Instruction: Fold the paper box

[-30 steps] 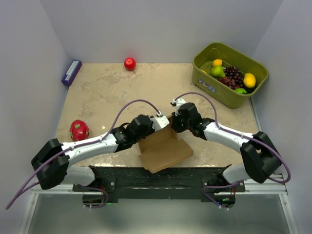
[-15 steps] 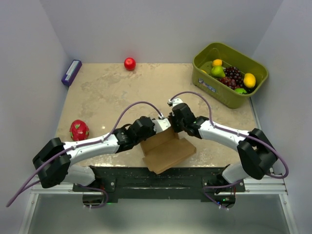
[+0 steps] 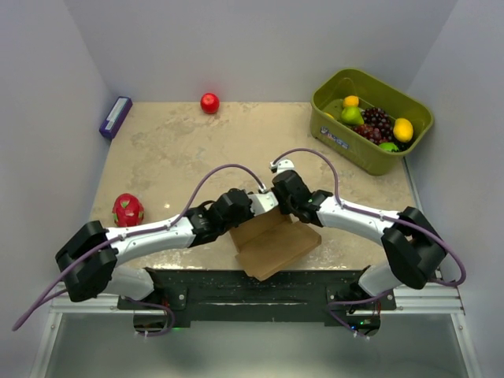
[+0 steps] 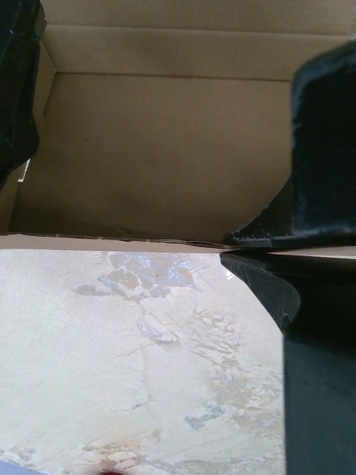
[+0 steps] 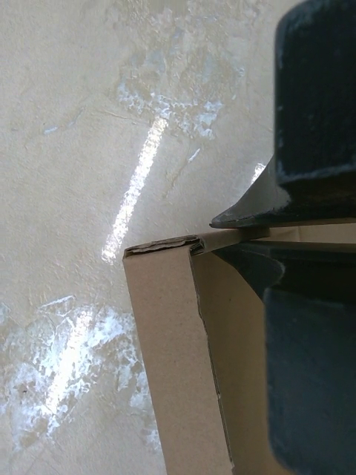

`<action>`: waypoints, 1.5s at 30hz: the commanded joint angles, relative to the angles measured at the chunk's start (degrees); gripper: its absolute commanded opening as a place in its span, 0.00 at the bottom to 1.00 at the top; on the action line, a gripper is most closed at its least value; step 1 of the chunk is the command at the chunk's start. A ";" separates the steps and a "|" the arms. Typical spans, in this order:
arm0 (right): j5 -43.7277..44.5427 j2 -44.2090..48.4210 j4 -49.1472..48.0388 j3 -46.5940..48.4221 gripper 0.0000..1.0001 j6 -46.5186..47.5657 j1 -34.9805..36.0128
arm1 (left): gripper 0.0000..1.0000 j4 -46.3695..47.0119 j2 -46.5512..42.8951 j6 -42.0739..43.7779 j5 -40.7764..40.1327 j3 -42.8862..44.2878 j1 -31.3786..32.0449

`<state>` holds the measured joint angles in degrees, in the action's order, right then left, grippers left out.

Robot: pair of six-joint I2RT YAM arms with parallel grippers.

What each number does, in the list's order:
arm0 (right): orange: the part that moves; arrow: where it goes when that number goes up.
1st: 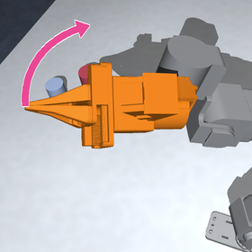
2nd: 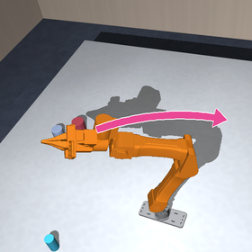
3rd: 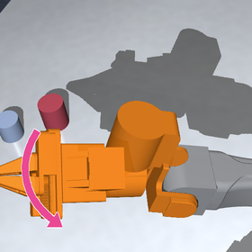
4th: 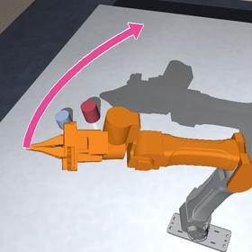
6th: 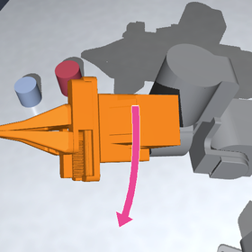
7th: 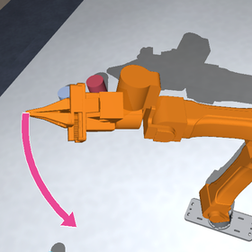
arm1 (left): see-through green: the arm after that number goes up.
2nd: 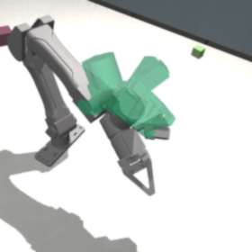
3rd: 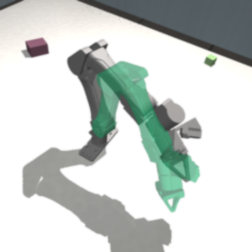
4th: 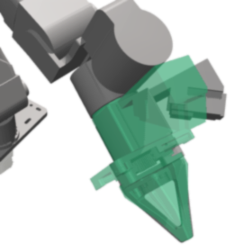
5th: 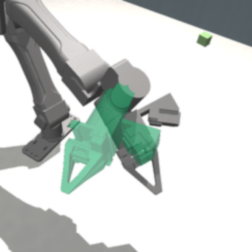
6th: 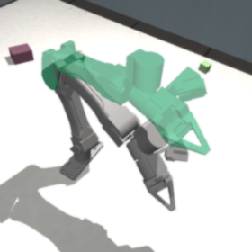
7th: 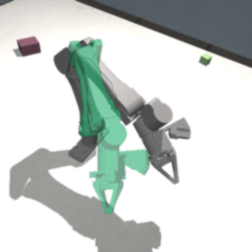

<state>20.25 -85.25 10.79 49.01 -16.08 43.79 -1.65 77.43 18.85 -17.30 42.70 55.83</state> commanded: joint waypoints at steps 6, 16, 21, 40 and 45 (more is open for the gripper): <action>0.06 -0.97 -3.40 1.79 0.23 -4.40 -0.64 | 0.00 -3.36 3.87 -1.89 -0.98 2.83 1.12; -4.87 -0.18 -4.37 -2.96 0.34 -6.25 -0.72 | 0.00 -4.41 5.19 -2.15 -4.41 3.27 1.12; -6.71 -0.26 -4.46 -4.54 0.37 -6.25 -0.90 | 0.00 -4.24 4.58 -1.89 -4.67 3.09 1.12; 1.46 -3.43 -1.38 -2.17 0.00 -6.95 -1.08 | 0.00 -3.80 1.50 -3.64 -1.16 3.27 1.47; -0.74 -2.91 -0.24 -0.24 0.01 -7.83 -1.16 | 0.00 -4.94 3.16 -5.14 -1.06 4.15 1.47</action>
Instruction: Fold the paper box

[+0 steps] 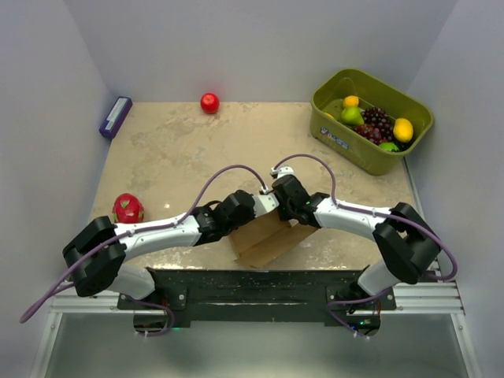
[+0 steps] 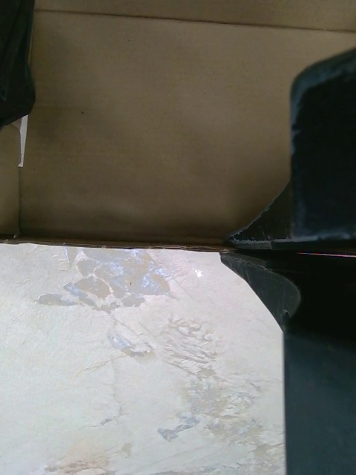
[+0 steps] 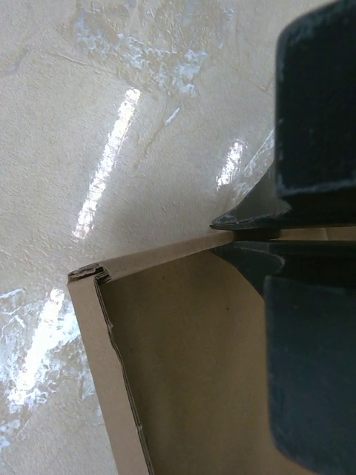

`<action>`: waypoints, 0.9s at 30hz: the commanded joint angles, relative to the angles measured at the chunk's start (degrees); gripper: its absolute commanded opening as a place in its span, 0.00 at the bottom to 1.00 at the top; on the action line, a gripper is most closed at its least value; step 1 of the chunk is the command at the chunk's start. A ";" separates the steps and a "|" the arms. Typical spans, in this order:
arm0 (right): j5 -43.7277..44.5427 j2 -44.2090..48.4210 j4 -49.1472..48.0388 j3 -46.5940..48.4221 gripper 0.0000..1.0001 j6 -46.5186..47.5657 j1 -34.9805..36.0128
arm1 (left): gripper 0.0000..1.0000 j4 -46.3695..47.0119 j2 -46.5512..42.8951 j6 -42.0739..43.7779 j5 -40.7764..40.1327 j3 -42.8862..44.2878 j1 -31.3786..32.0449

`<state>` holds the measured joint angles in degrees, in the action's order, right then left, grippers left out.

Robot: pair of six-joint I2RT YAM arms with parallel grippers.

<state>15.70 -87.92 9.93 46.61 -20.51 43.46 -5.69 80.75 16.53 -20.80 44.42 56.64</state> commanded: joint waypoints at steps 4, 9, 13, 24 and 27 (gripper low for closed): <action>2.93 3.10 0.96 3.31 0.38 -4.36 -0.84 | 0.00 -2.56 2.65 -3.70 -1.17 3.30 0.66; 1.35 6.70 0.53 5.15 0.65 -5.85 -0.92 | 0.00 -4.06 5.03 -5.63 -5.04 4.00 0.66; 0.21 10.82 0.61 6.91 0.83 -7.08 -1.97 | 0.00 -6.34 6.61 -9.76 -7.68 4.97 0.57; 6.09 22.88 6.58 8.32 0.92 -9.81 -4.26 | 0.00 -12.06 7.23 -24.96 -7.77 6.38 -1.71; 6.09 24.89 8.43 8.06 0.95 -9.98 -4.79 | 0.00 -11.18 6.96 -27.95 -5.75 4.27 -3.03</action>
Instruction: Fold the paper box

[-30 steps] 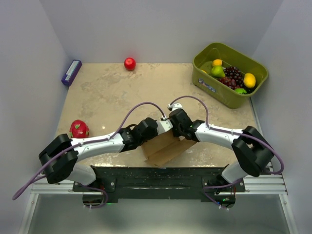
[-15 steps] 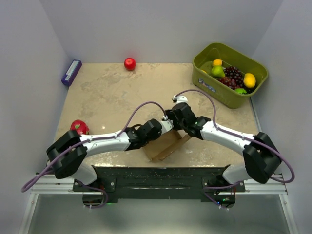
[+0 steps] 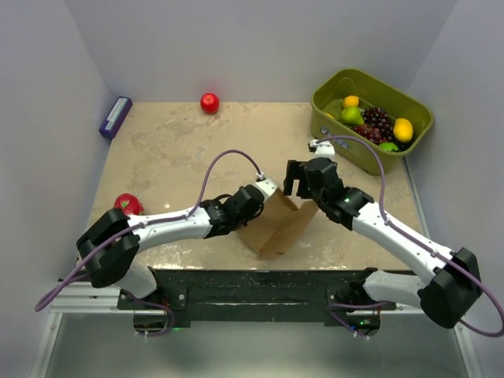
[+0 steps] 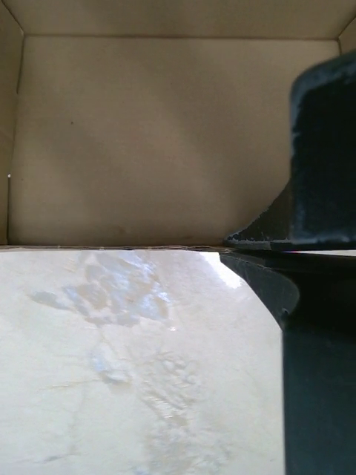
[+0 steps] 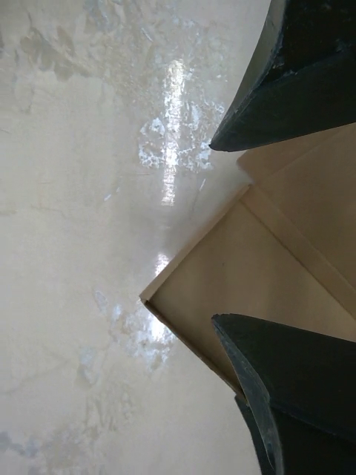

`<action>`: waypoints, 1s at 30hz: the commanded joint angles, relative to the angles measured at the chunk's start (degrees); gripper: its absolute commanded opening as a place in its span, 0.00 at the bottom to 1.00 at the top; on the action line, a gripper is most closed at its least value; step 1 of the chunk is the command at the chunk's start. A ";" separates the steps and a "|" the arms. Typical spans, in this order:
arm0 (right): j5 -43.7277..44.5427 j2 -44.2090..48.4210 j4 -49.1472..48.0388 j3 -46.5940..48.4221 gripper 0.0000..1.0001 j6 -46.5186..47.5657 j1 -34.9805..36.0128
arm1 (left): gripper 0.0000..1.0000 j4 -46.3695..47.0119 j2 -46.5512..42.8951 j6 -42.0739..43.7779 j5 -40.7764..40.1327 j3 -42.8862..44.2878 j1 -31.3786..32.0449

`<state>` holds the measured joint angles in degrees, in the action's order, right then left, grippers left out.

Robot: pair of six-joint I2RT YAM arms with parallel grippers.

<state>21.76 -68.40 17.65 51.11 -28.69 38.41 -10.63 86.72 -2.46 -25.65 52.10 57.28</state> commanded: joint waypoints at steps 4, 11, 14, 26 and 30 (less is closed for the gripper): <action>0.48 6.44 2.74 3.91 0.96 -1.90 -0.71 | 0.00 -6.33 -0.05 -12.12 -0.63 -5.60 -3.93; -1.98 10.30 4.41 2.25 0.96 -2.34 -0.80 | 0.00 -3.70 -5.40 -19.42 5.42 -11.40 -8.40; -2.60 11.97 6.51 0.49 0.96 -2.77 -0.80 | 0.14 -2.64 -8.74 -20.30 7.97 -12.19 -8.85; -1.28 17.86 9.69 -8.65 0.96 -7.17 -0.80 | 0.75 -2.12 -21.67 -22.76 10.36 -15.09 -11.13; -6.36 16.90 5.04 -13.22 0.96 -8.84 -0.80 | 0.75 1.75 -27.73 -26.19 9.65 -22.20 -14.73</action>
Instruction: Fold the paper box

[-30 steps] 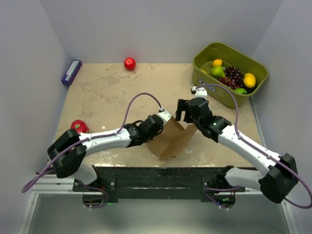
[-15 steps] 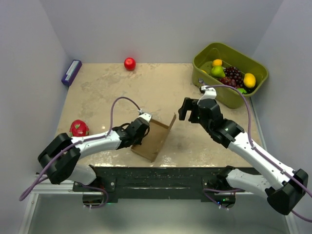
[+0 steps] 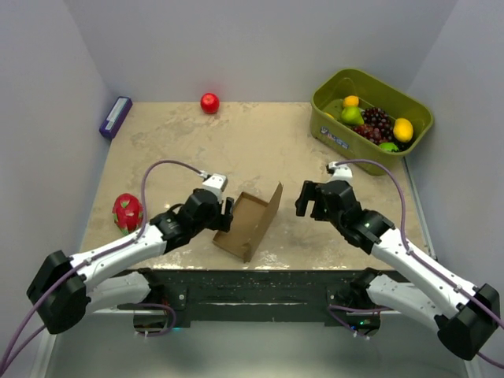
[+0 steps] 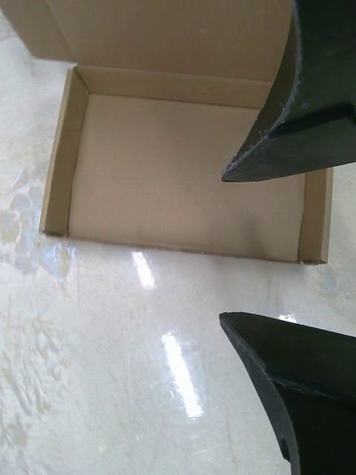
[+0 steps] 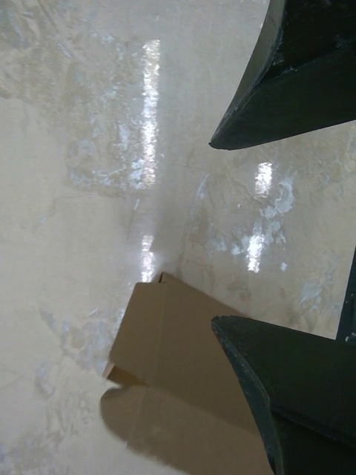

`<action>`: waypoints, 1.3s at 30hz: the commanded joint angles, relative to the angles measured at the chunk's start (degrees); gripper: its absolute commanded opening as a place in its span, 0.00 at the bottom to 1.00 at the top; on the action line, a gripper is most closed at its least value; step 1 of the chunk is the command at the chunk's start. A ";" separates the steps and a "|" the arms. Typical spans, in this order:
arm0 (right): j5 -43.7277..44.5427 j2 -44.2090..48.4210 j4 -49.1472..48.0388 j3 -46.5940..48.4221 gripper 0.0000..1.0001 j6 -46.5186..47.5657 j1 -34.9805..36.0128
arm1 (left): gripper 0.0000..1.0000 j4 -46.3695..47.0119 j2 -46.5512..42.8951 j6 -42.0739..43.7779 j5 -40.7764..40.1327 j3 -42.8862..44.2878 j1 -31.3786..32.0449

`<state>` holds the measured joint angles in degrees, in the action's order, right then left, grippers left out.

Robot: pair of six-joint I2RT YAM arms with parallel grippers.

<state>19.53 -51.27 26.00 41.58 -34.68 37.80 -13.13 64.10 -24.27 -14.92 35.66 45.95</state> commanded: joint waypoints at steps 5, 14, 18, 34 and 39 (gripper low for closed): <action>-13.81 -4.71 -13.41 -9.15 0.93 -5.49 -0.18 | 0.76 6.01 -9.34 -8.42 -0.64 -12.01 -7.89; -19.44 -11.13 -23.35 -11.96 0.93 -8.30 -0.18 | 0.75 8.29 -1.26 -6.93 3.83 -14.21 -12.29; -19.44 -15.00 -25.73 -12.05 0.93 -8.31 -0.10 | 0.74 8.73 -0.11 -5.61 6.47 -14.56 -12.21; -21.28 -34.58 -31.18 1.47 0.94 -4.26 -0.27 | 0.69 8.90 -5.12 -11.32 8.24 -17.99 -0.61; -22.86 -40.75 -32.59 7.27 0.94 -3.03 -0.27 | 0.70 15.73 -4.68 -11.68 10.95 -19.22 1.42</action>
<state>-0.89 -89.01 -3.14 43.79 -39.66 37.47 -3.64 59.05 -33.85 -6.31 17.87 46.30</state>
